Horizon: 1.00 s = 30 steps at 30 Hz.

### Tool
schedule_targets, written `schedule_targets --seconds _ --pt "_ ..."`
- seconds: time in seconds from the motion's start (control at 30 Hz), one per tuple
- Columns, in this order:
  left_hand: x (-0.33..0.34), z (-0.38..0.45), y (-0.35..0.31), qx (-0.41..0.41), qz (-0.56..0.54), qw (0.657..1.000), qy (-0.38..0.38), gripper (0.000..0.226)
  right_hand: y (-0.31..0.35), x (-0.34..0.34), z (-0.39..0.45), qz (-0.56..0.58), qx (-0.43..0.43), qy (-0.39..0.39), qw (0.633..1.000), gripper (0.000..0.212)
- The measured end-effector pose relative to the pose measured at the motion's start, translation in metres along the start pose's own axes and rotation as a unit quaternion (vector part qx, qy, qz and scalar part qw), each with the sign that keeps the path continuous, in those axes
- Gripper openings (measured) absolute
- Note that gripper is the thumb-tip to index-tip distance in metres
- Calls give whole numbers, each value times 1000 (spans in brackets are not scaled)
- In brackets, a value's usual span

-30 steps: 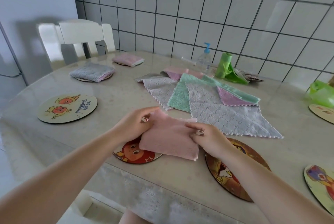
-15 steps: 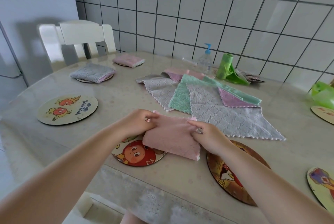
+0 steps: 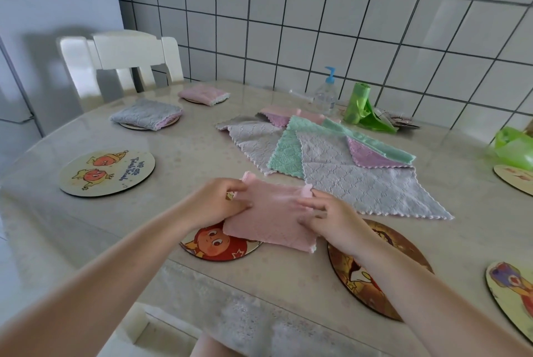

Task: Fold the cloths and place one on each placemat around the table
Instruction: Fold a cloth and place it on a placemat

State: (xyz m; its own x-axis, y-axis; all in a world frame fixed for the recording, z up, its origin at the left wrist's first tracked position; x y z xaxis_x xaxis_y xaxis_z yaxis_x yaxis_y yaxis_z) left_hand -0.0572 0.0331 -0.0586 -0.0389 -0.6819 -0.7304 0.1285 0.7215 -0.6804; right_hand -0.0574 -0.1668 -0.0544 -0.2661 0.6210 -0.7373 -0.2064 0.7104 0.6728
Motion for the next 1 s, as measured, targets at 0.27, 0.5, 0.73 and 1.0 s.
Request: schedule_targets --seconds 0.27,0.5,0.73,1.0 --pt "5 6 -4 6 89 996 15 36 -2 0 4 -31 11 18 999 42" --pt "9 1 -39 80 152 983 -62 47 27 0 7 -175 -47 -81 980 50" --pt "48 16 -22 42 279 958 51 56 2 41 35 -278 28 25 960 61" --pt "30 11 1 -20 285 957 57 73 -18 22 22 -322 52 11 945 80"
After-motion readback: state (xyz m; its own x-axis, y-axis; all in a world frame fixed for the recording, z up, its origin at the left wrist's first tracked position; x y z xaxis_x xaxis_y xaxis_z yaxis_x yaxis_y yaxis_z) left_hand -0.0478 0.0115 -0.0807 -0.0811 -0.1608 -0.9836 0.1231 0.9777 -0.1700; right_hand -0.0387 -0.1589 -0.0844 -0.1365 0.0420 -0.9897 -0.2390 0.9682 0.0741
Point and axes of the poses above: each hand's wrist, its own z-axis towards the middle knuckle, its own x-axis out of the palm, y = z × x, the point moved 9 cm from there along z, towards the middle knuckle, and after that the axes turned 2 degrees about x, right-handed, at the moved point
